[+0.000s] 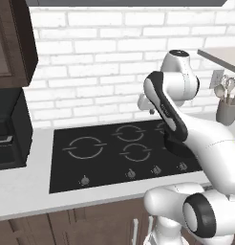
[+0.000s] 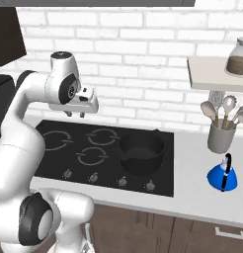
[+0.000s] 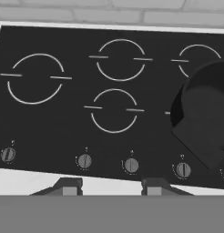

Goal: Pick the kettle from the counter and place it on a stove burner. Then turn the burner on.

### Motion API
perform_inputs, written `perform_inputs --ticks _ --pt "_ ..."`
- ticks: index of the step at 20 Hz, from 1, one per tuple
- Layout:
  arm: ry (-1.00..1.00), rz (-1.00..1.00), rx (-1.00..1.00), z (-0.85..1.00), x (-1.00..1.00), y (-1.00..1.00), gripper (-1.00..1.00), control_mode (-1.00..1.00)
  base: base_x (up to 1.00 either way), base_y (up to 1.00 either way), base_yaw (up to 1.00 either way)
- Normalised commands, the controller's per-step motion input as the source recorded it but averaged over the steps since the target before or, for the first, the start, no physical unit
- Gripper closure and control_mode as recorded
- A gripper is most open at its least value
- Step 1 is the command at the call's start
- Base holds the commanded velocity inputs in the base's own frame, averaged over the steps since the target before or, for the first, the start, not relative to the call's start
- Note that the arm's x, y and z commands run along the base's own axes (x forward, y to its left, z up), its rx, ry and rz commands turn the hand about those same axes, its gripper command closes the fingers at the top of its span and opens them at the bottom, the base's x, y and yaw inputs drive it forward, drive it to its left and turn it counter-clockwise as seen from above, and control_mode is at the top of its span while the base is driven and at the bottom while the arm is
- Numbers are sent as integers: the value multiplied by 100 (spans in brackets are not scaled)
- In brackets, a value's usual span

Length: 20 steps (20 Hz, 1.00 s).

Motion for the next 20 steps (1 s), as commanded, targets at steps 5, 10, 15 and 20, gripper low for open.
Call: perform_inputs --ticks 5,10,15,20 --pt "-4 1 6 -2 -10 -66 -100 -100 0 0 0" --pt "-13 -1 10 0 -42 -100 -100 -100 0 0 0" --pt "-19 0 0 0 -37 -100 -100 -100 0 0 0" --pt "-6 -1 0 0 -9 -100 -100 -100 0 0 0"
